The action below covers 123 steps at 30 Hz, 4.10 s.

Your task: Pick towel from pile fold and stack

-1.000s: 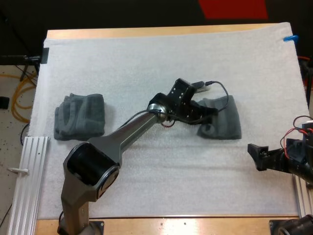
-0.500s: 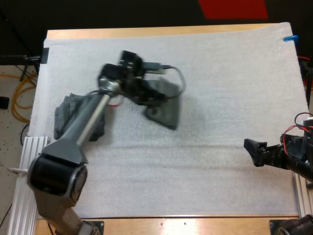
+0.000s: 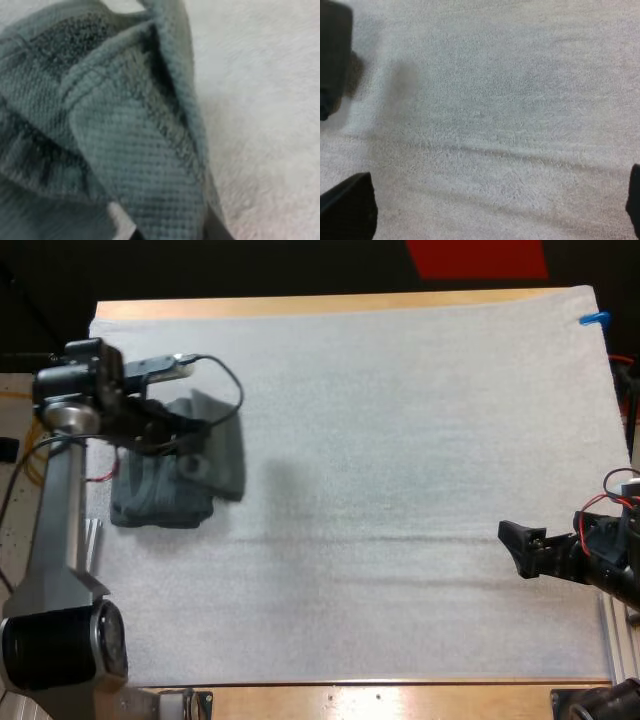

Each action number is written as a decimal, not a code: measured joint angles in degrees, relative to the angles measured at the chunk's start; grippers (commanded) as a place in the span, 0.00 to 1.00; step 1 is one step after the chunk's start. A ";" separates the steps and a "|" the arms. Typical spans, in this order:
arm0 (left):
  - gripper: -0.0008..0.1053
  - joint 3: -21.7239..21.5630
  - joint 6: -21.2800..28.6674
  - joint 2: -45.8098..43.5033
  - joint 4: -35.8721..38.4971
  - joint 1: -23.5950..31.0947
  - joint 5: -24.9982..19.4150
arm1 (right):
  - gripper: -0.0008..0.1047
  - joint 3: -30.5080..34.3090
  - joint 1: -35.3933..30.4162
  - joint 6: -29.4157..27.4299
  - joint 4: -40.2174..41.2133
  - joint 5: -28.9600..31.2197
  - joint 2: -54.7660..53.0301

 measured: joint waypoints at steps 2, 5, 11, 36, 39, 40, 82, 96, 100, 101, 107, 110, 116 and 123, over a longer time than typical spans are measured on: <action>0.01 0.69 0.76 0.00 0.73 2.40 0.05 | 0.95 0.00 0.00 0.00 0.00 0.00 0.00; 0.01 1.67 2.03 0.00 1.03 6.13 -0.19 | 0.95 0.00 0.00 0.00 0.00 0.00 0.00; 0.01 1.94 2.79 0.00 -0.15 11.20 -3.84 | 0.95 0.00 0.00 0.00 0.00 -1.25 0.00; 0.62 2.08 6.86 -1.42 -6.01 8.12 -16.74 | 0.95 0.14 0.00 2.78 -17.24 -38.21 0.00; 0.62 4.19 7.47 -1.40 -8.03 4.83 -21.18 | 0.95 0.14 0.00 4.17 -18.42 -39.81 0.25; 0.62 5.48 7.53 -1.40 -9.05 3.88 -22.73 | 0.95 0.14 0.00 4.79 -18.82 -40.76 0.49; 0.62 14.56 2.86 6.78 -28.74 0.98 -27.20 | 0.95 0.37 0.00 6.51 -21.46 -44.98 4.99; 0.62 12.79 2.87 -14.67 -27.14 0.98 -22.05 | 0.95 0.37 0.00 6.51 -21.46 -39.32 4.99; 0.62 12.79 2.87 -21.65 -25.85 0.76 -18.20 | 0.95 0.37 0.00 6.51 -21.46 -30.59 5.06; 0.62 12.79 2.87 -23.43 -25.16 0.54 -17.98 | 0.95 0.37 0.00 6.41 -21.46 -28.42 5.42; 0.62 13.92 2.87 -32.51 -22.40 -3.43 -17.57 | 0.95 0.37 0.00 2.39 -21.85 -20.38 10.59; 0.62 16.30 2.87 -36.62 -20.93 -5.86 -17.52 | 0.95 0.37 -1.03 -0.57 -21.83 -17.19 13.68; 0.62 22.45 3.34 -44.46 -20.09 -7.38 -17.20 | 0.95 0.37 -9.79 -5.66 -21.43 -16.39 15.36; 0.62 24.43 3.15 -50.97 -19.88 -7.38 -17.20 | 0.95 0.37 -22.83 -16.36 -13.60 -12.34 12.01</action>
